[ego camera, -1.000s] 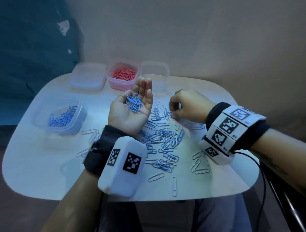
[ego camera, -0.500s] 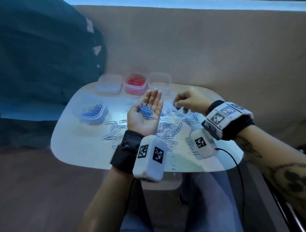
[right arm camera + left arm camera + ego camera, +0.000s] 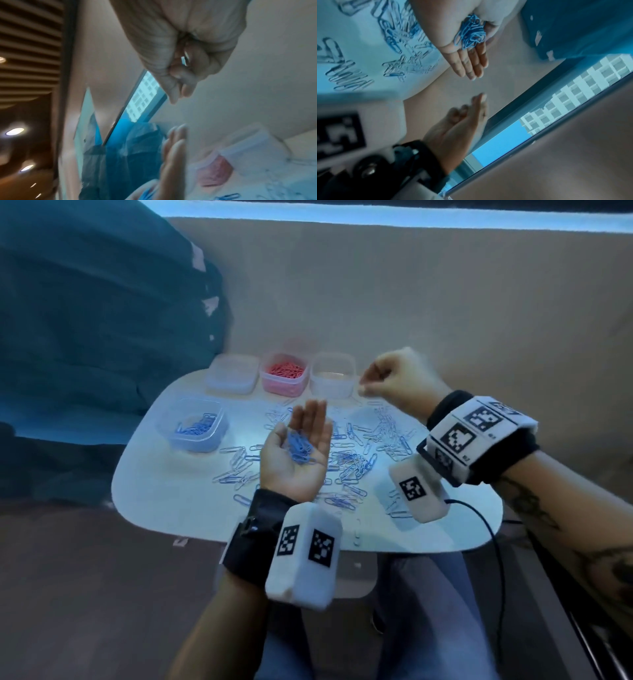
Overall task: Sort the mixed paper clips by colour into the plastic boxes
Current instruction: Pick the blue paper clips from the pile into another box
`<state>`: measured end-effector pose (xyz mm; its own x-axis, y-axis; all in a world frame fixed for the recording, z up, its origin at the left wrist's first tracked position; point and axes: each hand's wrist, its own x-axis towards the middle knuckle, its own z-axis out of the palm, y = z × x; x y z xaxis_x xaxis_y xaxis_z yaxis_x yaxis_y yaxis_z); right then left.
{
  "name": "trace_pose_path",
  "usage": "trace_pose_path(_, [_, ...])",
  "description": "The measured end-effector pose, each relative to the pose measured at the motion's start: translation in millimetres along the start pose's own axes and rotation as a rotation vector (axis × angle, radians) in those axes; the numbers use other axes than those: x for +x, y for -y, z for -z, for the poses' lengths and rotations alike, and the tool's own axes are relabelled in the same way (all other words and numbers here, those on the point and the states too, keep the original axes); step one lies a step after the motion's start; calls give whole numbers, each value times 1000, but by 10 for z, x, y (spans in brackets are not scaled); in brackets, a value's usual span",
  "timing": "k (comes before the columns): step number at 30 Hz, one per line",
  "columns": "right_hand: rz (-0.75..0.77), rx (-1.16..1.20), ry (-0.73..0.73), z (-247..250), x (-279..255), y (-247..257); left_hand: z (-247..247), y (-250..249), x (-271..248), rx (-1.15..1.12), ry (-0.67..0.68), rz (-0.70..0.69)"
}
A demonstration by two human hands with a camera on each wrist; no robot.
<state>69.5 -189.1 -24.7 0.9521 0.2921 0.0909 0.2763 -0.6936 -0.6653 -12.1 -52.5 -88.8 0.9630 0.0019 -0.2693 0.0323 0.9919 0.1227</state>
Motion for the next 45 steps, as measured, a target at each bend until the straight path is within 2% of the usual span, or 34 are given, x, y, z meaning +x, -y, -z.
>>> trace_pose_path(2, [-59, -215, 187, -47, 21, -105, 104, -92, -35, -27, -6, -28])
trace_pose_path(4, [-57, -336, 282, -188, 64, -170, 208, -128, -62, -31, -6, -57])
trace_pose_path(10, [-199, -422, 329, -521, 301, -233, 326, -59, -96, 5, -2, -89])
trace_pose_path(16, [-253, -412, 331, -620, 382, -236, 215, -75, -155, 9, 35, -105])
trace_pose_path(22, [-108, -403, 244, -563, 368, -176, 179, -133, -210, 20, 42, -122])
trace_pose_path(27, [-38, -485, 365, -653, 258, -152, 191, -121, -201, 16, 41, -122])
trace_pose_path(33, [-1, -666, 352, -720, 190, -149, 200, -90, -194, 23, 35, -122])
trace_pose_path(37, [-40, -601, 453, -642, 194, -130, 218, -74, -187, 12, 29, -127])
trace_pose_path(42, [-59, -480, 474, -590, 164, -191, 274, -78, -168, 14, 5, -129])
trace_pose_path(45, [-119, -252, 479, -462, 139, -243, 280, -63, -140, 21, -13, -131])
